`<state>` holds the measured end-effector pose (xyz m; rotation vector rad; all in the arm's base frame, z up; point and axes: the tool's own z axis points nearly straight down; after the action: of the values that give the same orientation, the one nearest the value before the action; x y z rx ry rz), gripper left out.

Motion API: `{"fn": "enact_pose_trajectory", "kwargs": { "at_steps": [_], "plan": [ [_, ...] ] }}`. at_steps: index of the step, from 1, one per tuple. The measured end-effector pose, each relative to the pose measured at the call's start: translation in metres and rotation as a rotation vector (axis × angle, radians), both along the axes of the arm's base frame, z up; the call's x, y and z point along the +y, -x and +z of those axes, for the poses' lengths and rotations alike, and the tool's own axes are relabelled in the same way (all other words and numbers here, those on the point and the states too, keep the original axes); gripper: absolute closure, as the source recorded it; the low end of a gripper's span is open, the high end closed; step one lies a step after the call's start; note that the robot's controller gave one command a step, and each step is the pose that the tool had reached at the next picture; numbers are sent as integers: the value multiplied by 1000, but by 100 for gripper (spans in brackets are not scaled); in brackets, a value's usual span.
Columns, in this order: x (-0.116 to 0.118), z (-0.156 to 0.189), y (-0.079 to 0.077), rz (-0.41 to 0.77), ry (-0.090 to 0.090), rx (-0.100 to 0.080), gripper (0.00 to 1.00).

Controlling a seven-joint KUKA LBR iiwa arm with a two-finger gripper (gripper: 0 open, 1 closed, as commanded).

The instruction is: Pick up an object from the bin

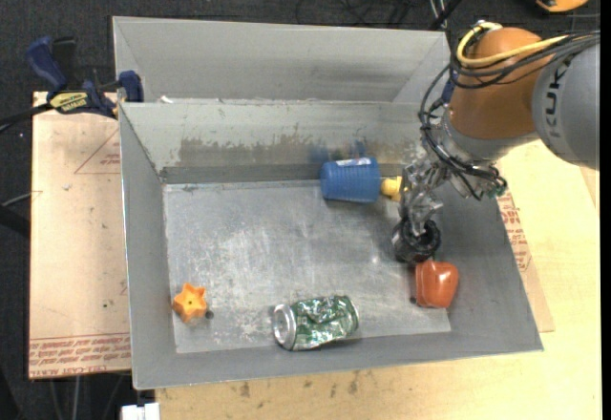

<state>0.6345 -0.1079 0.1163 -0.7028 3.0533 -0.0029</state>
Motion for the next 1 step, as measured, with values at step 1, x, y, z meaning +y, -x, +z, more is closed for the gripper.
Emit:
{"fn": "enact_pose_trajectory", "kwargs": {
  "at_steps": [1],
  "plan": [
    [-1,32,0,93,-3,13,100]
  ]
}}
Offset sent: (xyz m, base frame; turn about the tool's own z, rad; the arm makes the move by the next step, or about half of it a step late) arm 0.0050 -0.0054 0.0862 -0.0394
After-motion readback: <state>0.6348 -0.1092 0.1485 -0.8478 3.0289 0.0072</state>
